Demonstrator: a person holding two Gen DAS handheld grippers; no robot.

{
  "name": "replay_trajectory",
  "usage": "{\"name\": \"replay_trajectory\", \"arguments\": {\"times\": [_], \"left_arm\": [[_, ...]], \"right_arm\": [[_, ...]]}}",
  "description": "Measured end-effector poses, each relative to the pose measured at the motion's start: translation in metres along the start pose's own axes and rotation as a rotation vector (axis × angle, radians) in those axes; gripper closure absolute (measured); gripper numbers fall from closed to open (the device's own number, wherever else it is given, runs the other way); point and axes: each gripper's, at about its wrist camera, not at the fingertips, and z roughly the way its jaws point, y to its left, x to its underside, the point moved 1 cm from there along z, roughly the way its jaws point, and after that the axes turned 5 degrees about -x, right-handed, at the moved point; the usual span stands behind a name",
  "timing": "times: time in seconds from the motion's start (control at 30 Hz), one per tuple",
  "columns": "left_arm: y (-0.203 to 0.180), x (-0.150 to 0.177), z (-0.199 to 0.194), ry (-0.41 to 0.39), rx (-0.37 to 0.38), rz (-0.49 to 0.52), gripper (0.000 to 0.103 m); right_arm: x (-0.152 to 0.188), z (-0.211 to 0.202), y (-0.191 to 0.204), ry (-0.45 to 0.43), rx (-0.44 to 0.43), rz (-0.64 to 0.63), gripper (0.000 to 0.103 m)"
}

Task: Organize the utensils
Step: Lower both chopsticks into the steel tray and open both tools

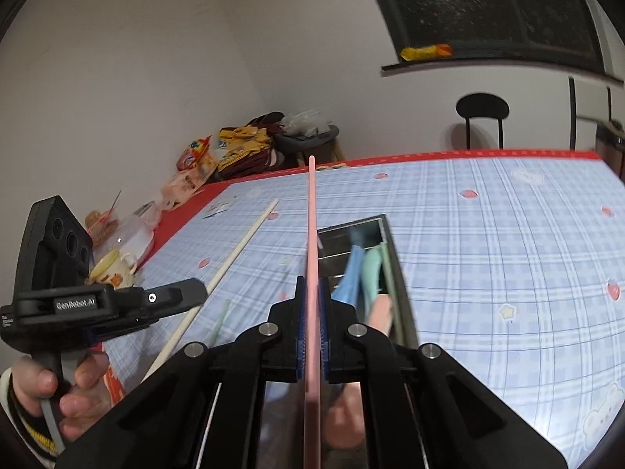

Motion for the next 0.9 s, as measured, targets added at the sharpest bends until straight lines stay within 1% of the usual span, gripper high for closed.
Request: {"name": "replay_trajectory", "arguments": {"times": [0.07,0.13,0.27,0.33,0.47,0.53,0.7,0.9], "left_arm": [[-0.008,-0.002,0.017,0.003,0.003,-0.053,0.093],[-0.012,-0.001,0.031,0.004,-0.009,-0.092,0.093],[-0.012,0.003,0.056,0.034,-0.038,-0.137,0.093],[-0.016,0.005,0.065,0.034,-0.058,-0.125,0.093],[-0.022,0.008,0.073,-0.001,-0.121,-0.092,0.093],[-0.021,0.01,0.074,-0.003,-0.127,-0.097,0.093],[-0.027,0.013,0.08,-0.009,-0.14,-0.085,0.093],[-0.026,0.019,0.088,0.03,-0.162,-0.052,0.093]], "right_arm": [[0.003,0.002,-0.015,-0.002,-0.009,0.039,0.097],[0.006,0.005,-0.025,0.016,-0.009,0.059,0.097],[0.013,0.002,-0.039,0.03,0.004,0.089,0.097],[0.014,0.001,-0.04,0.03,0.015,0.086,0.097],[0.019,0.005,-0.036,0.053,0.019,0.069,0.097],[0.022,0.01,-0.034,0.074,0.032,0.055,0.097],[0.023,0.013,-0.039,0.094,0.063,0.055,0.097],[0.025,0.016,-0.04,0.112,0.075,0.045,0.096]]}}
